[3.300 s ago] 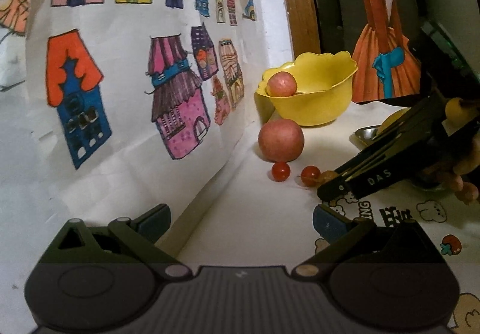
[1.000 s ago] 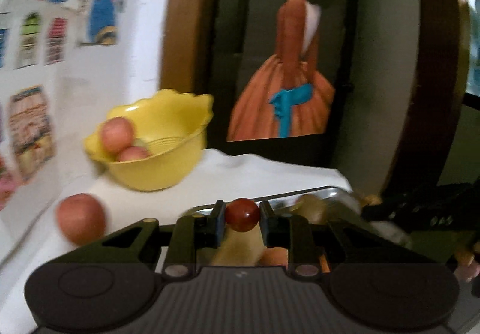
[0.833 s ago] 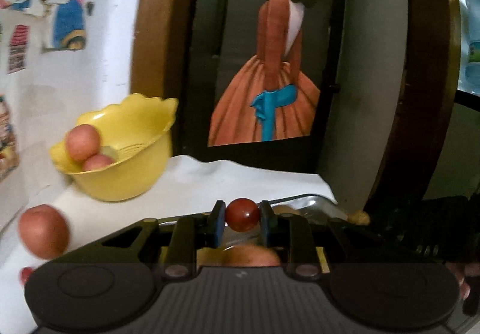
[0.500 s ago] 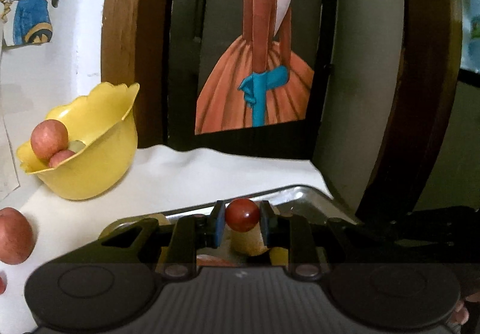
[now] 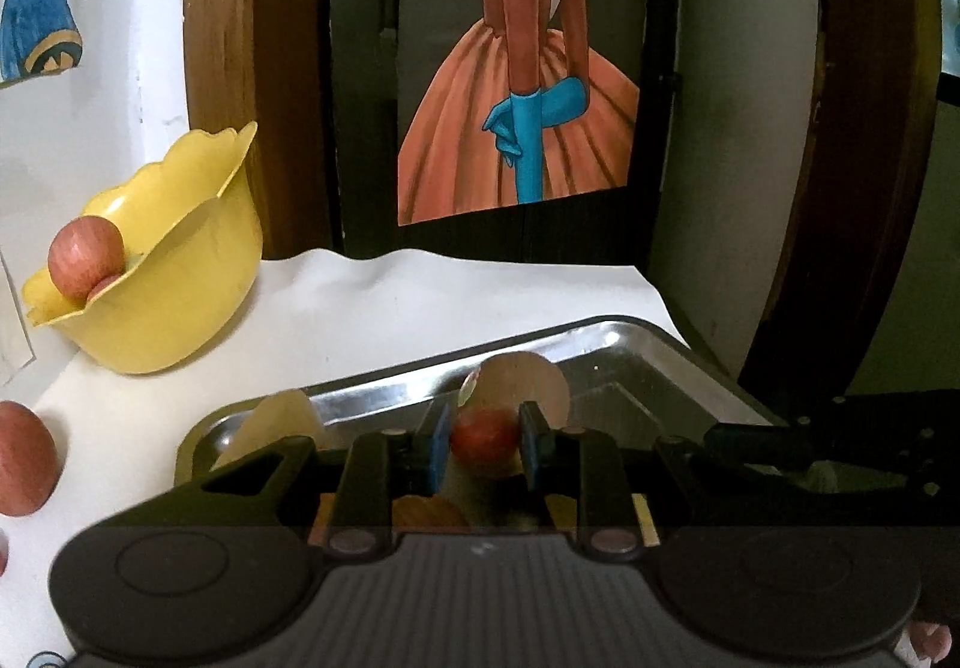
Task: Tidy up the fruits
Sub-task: 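Carry the cherry tomato and small brown fruit toward the tray with both grippers, then lower both held fruits into the metal tray and open both grippers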
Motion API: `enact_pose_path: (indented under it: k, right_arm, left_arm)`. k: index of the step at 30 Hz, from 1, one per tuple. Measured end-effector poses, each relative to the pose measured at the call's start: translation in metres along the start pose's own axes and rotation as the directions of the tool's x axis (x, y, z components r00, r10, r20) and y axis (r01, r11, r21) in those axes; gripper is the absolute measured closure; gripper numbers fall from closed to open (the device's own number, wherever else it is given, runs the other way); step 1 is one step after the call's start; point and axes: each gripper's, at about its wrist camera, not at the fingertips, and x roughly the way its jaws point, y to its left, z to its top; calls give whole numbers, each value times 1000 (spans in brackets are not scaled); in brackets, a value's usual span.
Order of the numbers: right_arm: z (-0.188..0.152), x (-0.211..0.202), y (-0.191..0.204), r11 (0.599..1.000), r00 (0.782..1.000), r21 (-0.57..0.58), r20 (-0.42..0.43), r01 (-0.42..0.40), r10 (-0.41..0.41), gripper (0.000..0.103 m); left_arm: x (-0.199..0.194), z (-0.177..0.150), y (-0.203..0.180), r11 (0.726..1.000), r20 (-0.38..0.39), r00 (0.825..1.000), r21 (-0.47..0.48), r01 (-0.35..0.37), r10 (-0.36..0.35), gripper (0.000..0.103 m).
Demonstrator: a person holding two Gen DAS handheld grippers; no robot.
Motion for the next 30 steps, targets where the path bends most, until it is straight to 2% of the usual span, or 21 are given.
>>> enact_pose_path:
  k: [6, 7, 9, 10, 11, 12, 14, 17, 19, 23, 27, 30]
  right_arm:
    - [-6, -2, 2, 1000, 1000, 5, 16, 15, -15, 64]
    - [-7, -4, 2, 1000, 999, 7, 24, 20, -20, 61]
    - [-7, -10, 2, 1000, 998, 8, 54, 28, -28, 51]
    - [-7, -13, 2, 999, 997, 10, 72, 32, -33, 40]
    - [-7, -17, 1, 999, 994, 14, 98, 42, -43, 32]
    - [-7, -21, 0, 998, 991, 17, 120, 53, -54, 30]
    - [-6, -29, -3, 997, 986, 24, 148, 73, -76, 28]
    - [-7, -46, -5, 995, 981, 59, 173, 76, -86, 20]
    - [-8, -61, -2, 995, 976, 73, 197, 75, -88, 14]
    - [-11, -95, 15, 994, 962, 72, 254, 87, -103, 2]
    - [-12, -127, 40, 993, 951, 60, 287, 102, -115, 1]
    - [-14, -149, 60, 993, 948, 51, 294, 111, -121, 1]
  left_arm:
    - [0, -1, 0, 1000, 3, 1000, -17, 6, -6, 70]
    - [-1, -2, 1, 1000, 6, 1000, -22, 6, -6, 66]
    - [-5, -2, 1, 999, 16, 1000, -38, -1, 1, 49]
    - [-9, -2, 2, 999, 29, 1000, -53, -3, 4, 38]
    - [-14, -3, 3, 998, 45, 999, -68, -1, 4, 32]
    - [-20, -3, 5, 997, 62, 998, -83, 0, 5, 29]
    - [-35, -2, 9, 994, 94, 996, -110, -1, 11, 16]
    - [-63, -3, 14, 989, 141, 989, -144, -19, 40, 5]
    - [-84, -6, 18, 986, 173, 983, -166, -33, 62, 0]
    - [-125, -12, 22, 976, 218, 970, -211, -58, 105, 0]
    - [-161, -22, 21, 969, 222, 966, -235, -80, 133, 0]
    - [-189, -36, 18, 966, 243, 956, -237, -103, 162, 0]
